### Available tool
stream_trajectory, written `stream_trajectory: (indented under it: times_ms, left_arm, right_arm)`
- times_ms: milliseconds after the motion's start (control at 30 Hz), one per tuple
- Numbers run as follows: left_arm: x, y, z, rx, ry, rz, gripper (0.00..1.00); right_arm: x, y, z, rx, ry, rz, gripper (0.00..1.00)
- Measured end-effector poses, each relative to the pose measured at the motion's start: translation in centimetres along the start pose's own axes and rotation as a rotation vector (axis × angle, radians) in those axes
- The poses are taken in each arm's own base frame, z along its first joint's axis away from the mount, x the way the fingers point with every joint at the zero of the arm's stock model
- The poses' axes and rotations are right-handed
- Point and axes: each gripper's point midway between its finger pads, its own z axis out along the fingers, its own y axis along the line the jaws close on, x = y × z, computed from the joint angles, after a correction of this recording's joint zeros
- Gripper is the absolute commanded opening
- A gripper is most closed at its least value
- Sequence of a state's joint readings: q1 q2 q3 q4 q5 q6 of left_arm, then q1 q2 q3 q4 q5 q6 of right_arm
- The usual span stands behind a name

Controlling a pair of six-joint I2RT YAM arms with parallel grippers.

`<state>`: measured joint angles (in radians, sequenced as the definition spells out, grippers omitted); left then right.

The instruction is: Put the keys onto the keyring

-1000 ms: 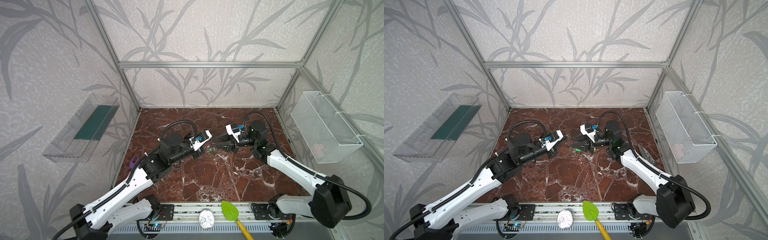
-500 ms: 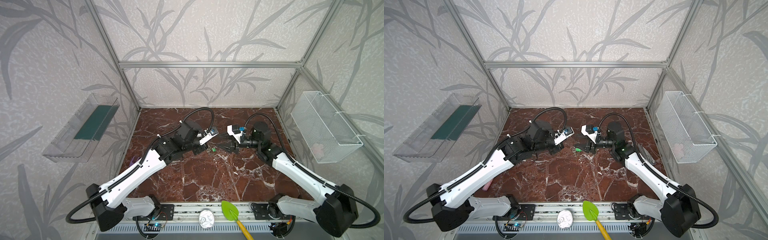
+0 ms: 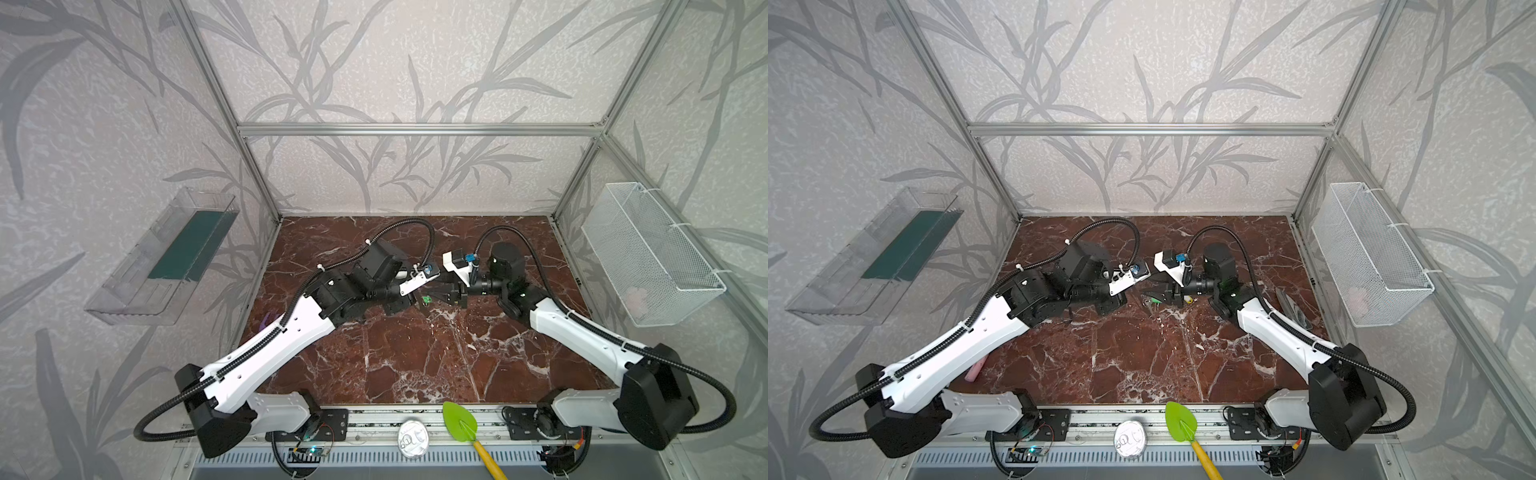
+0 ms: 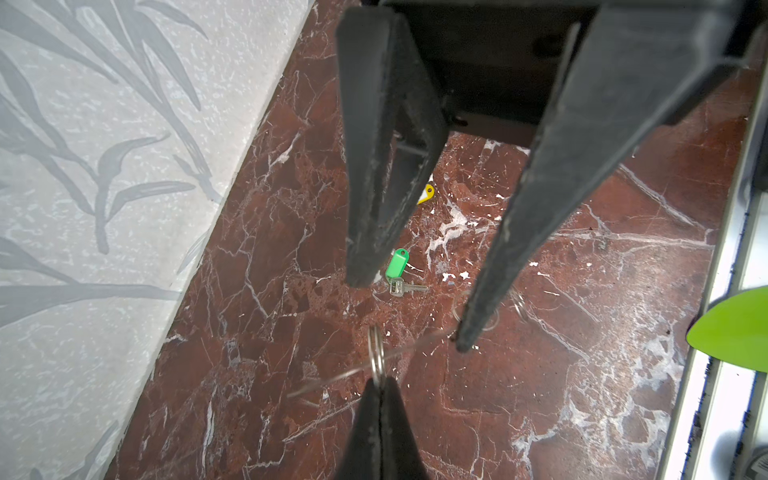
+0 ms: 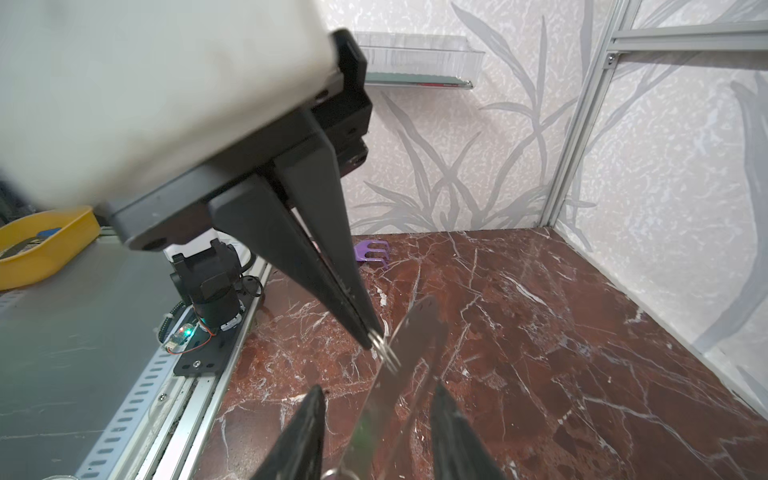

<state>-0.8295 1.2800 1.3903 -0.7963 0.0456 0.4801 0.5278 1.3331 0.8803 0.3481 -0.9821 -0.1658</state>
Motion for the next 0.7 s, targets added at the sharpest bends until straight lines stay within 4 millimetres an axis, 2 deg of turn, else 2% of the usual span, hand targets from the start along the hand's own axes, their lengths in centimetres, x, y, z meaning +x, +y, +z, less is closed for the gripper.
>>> stream_trajectory:
  times_ms: [133,367,700]
  left_arm:
    - [0.1,-0.5,0.3,0.028,0.004,0.002,0.00]
    - [0.2,-1.1,0.5,0.058,0.010,0.001,0.00]
    - [0.1,-1.3,0.6,0.074,0.005,0.007,0.00]
  right_arm:
    - [-0.3,0.1,0.2,-0.014,-0.014,-0.003,0.41]
    - [-0.1,0.3,0.4,-0.040,-0.019,0.003,0.28]
    - [0.0,0.9,0.5,-0.069,-0.019,0.003,0.19]
